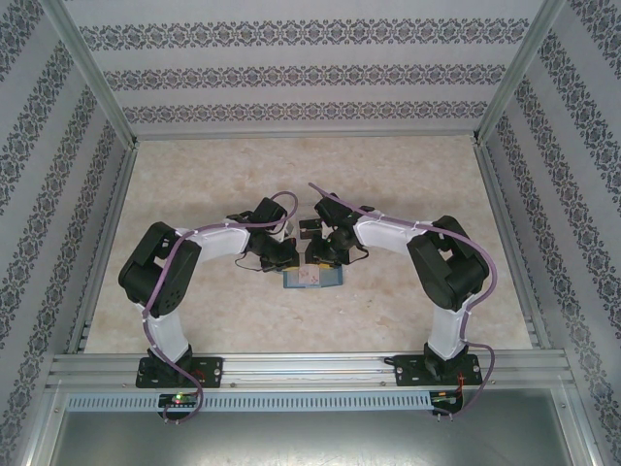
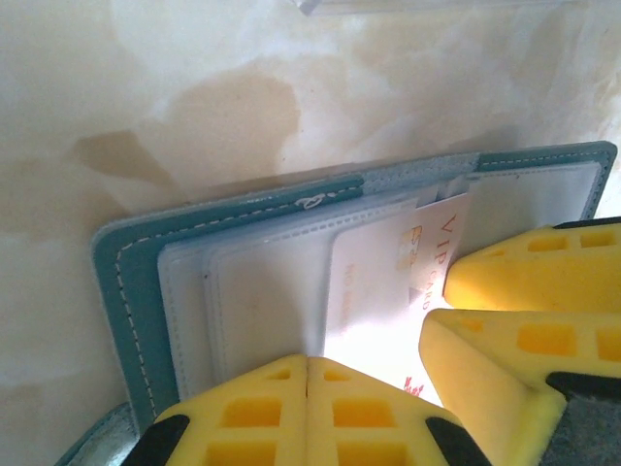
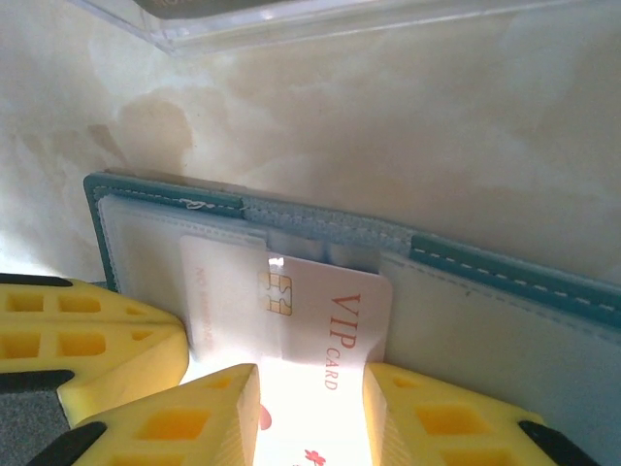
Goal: Take the credit cards out of the card holder
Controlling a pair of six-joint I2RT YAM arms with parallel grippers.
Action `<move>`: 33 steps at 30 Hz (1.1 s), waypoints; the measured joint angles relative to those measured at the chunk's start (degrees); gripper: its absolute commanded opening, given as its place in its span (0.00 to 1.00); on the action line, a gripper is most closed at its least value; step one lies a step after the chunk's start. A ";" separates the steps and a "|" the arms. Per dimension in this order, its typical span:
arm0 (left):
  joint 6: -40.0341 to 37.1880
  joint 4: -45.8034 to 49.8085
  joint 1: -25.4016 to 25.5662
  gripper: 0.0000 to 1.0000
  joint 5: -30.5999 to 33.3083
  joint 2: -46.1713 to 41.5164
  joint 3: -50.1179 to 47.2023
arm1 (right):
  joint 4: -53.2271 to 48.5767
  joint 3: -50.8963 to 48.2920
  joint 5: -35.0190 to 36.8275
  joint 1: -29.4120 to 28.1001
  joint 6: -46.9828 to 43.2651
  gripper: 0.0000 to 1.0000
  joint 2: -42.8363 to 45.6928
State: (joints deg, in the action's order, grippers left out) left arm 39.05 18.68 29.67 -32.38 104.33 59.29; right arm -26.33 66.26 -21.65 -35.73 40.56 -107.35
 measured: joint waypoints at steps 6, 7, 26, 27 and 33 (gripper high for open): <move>-0.85 1.09 0.02 0.00 0.55 0.22 0.57 | -0.15 0.00 0.00 0.00 0.04 0.40 0.46; -0.98 1.33 0.02 0.00 0.70 0.22 0.66 | -0.24 -0.02 0.00 0.00 0.04 0.41 0.48; -1.55 1.66 0.24 0.00 1.09 0.44 0.85 | 1.01 -0.66 -1.70 0.09 0.31 0.40 0.02; -1.55 1.66 0.24 0.00 1.09 0.48 0.87 | 1.42 -0.87 -2.10 0.28 0.50 0.39 0.02; -1.57 1.68 0.24 0.00 0.92 0.81 1.09 | 3.78 -2.43 -4.37 1.03 1.60 0.36 0.07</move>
State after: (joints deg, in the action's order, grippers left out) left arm 37.47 20.36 29.91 -31.46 105.14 60.38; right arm -22.55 63.83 -26.02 -34.70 42.15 -107.28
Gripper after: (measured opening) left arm 0.047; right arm 0.374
